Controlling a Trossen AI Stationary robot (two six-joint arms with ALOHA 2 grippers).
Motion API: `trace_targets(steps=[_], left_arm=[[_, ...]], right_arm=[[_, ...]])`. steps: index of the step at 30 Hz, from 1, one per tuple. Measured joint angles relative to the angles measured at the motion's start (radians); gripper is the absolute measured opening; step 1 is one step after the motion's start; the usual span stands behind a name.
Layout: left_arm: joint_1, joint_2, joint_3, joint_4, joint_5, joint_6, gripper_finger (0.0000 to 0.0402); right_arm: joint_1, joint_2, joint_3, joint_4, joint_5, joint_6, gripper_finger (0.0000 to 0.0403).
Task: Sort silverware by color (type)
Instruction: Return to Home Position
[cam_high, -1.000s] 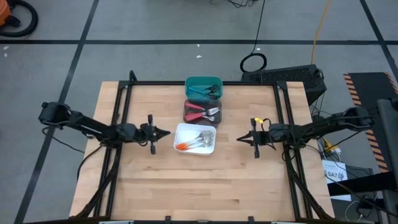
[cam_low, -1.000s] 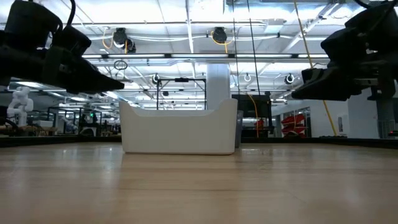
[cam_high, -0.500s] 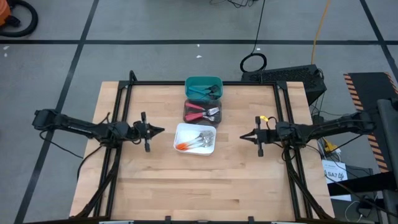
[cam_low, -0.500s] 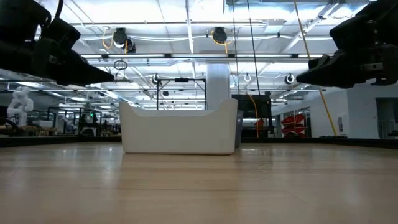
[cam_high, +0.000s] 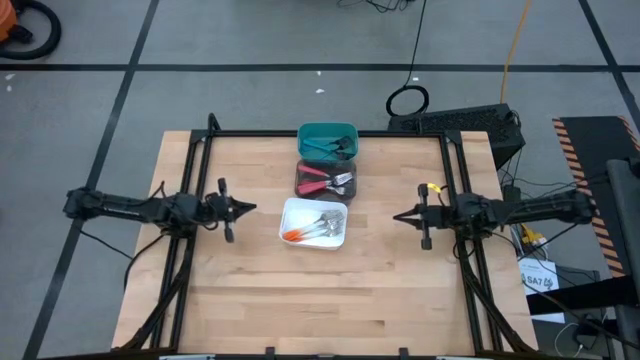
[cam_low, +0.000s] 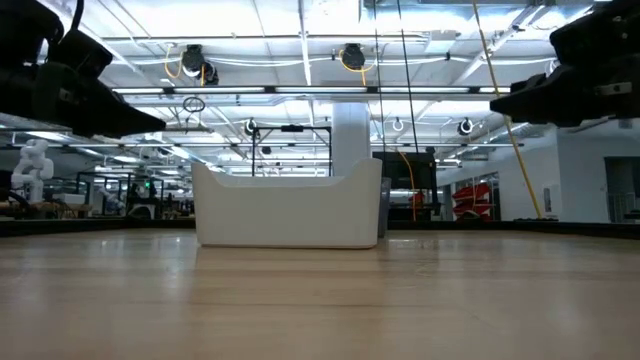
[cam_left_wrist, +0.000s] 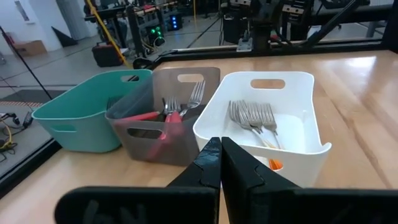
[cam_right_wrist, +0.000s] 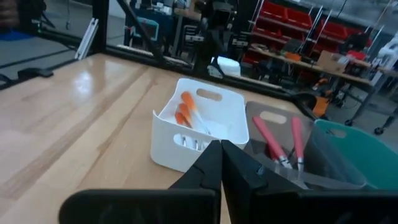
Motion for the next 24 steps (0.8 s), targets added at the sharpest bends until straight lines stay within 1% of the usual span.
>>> trace_targets(steps=[3,6,11,13,15,16,19,24], left_arm=[[0.000,-0.051,0.001,-0.024,0.000,0.000,0.0005],[0.000,-0.076,0.001,-0.026,0.000,0.009,0.0005],[0.000,-0.083,0.001,-0.029,0.000,0.035,0.0005],[0.000,-0.083,0.001,-0.029,0.000,0.039,0.0005],[0.000,-0.083,0.001,-0.030,0.000,0.039,0.0005],[0.000,-0.083,0.001,-0.030,0.000,0.036,0.0005],[0.000,-0.084,0.002,-0.032,0.018,0.024,0.0005],[0.000,-0.123,0.002,-0.035,0.036,0.057,0.0005]], right_arm=[[-0.001,-0.048,0.000,-0.031,0.001,-0.021,0.0000],[-0.011,-0.107,0.000,-0.062,0.001,-0.031,0.0000],[-0.040,-0.224,-0.001,-0.172,-0.001,-0.022,0.0000],[-0.049,-0.263,-0.001,-0.182,-0.009,-0.014,0.0000],[-0.057,-0.295,-0.001,-0.190,-0.040,-0.021,0.0000],[-0.062,-0.305,-0.001,-0.194,-0.054,-0.027,0.0000],[-0.076,-0.305,-0.001,-0.195,-0.055,-0.044,0.0000],[-0.093,-0.299,-0.001,-0.198,-0.055,-0.032,0.0000]])
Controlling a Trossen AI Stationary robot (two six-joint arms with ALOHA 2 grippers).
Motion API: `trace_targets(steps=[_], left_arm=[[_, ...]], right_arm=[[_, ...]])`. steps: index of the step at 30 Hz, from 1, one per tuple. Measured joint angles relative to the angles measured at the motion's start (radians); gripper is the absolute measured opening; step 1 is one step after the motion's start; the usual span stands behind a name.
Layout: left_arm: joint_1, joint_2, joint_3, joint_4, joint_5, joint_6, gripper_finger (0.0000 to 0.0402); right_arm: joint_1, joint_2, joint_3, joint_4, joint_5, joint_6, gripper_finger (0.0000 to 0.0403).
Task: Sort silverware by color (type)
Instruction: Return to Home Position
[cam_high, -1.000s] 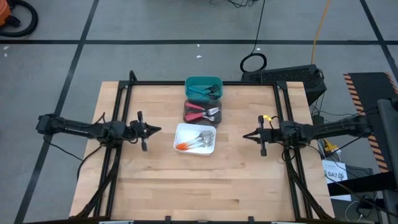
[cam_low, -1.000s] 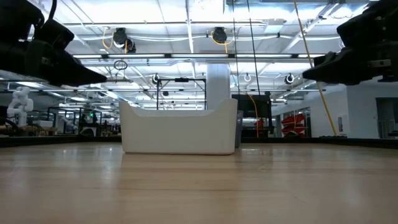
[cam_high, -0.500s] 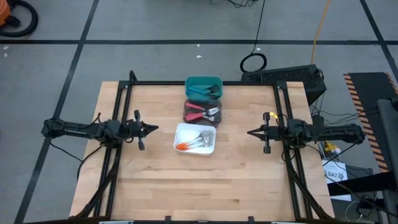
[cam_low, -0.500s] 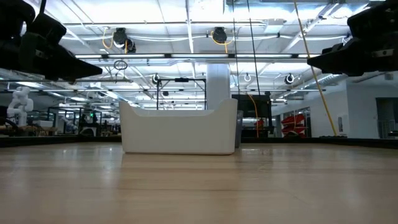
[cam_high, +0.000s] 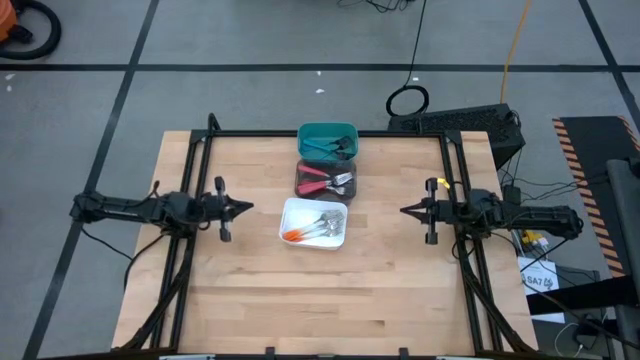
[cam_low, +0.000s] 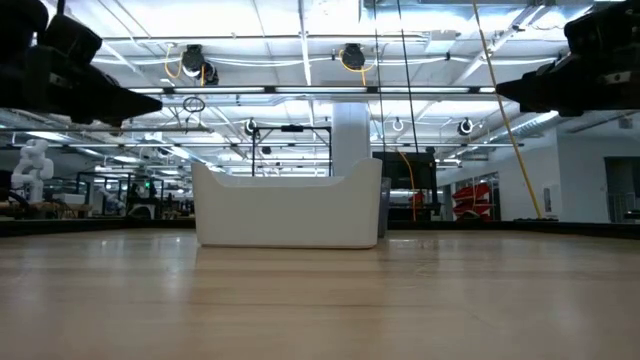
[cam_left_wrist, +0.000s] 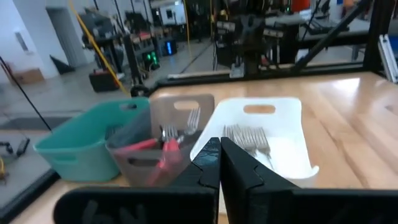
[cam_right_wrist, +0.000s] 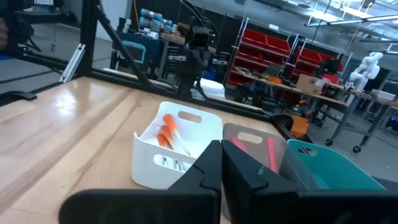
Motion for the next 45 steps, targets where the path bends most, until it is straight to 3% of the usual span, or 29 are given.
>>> trace_targets(steps=[7,17,24,30,45], left_arm=[[0.000,-0.129,0.000,-0.001,0.004,0.068,0.0005],[0.051,-0.128,0.000,-0.013,0.084,0.048,0.0005],[0.110,-0.127,0.000,-0.039,0.234,0.006,0.0005],[0.125,-0.127,0.000,-0.040,0.237,-0.074,0.0005],[0.124,-0.127,-0.001,-0.038,0.237,-0.041,0.0005]], right_arm=[[0.000,0.002,0.000,-0.002,0.000,0.002,0.0000],[0.000,0.025,0.000,-0.005,0.001,0.049,0.0000],[0.000,0.034,0.000,-0.005,0.002,0.145,0.0005],[0.000,0.035,0.000,-0.002,0.002,0.175,0.0008],[0.000,0.035,0.000,0.015,0.002,0.175,0.0008]])
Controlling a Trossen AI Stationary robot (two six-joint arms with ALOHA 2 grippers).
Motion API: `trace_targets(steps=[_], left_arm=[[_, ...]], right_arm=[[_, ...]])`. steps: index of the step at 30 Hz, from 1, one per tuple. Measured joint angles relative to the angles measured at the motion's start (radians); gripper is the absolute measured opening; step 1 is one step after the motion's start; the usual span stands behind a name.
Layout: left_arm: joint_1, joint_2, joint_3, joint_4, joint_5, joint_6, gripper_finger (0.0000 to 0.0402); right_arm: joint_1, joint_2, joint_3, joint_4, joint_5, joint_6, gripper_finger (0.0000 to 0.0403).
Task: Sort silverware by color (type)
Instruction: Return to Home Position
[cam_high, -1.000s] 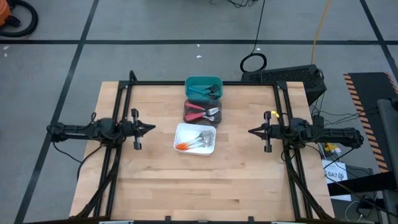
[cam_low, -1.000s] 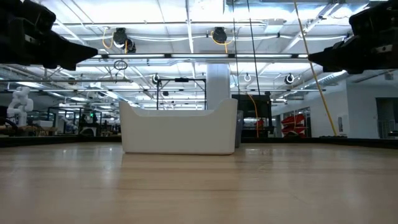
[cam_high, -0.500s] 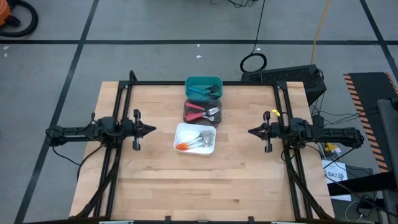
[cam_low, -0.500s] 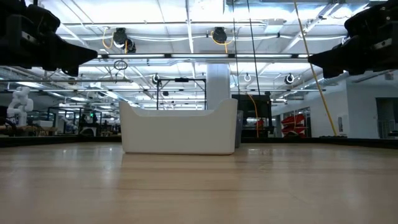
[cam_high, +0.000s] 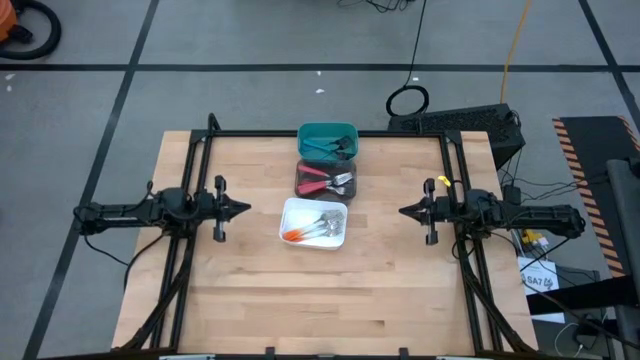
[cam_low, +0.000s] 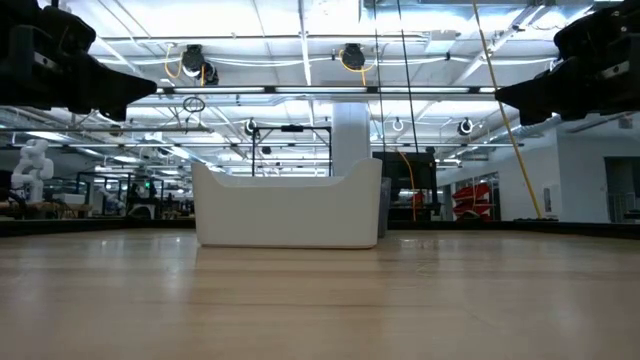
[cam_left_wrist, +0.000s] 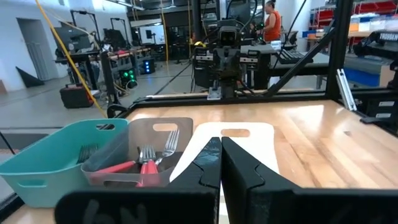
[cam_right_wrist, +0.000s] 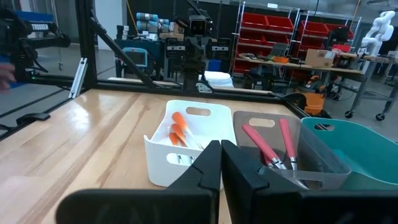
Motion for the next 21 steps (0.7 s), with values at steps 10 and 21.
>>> trace_targets(steps=[10,21], left_arm=[[0.000,0.000,0.000,0.001,0.000,-0.022,0.0005],[0.000,0.000,0.000,0.002,-0.001,-0.022,0.0005]], right_arm=[[0.000,0.000,0.000,0.002,0.000,0.000,0.0009],[0.000,0.000,0.000,0.003,0.001,0.000,0.0009]])
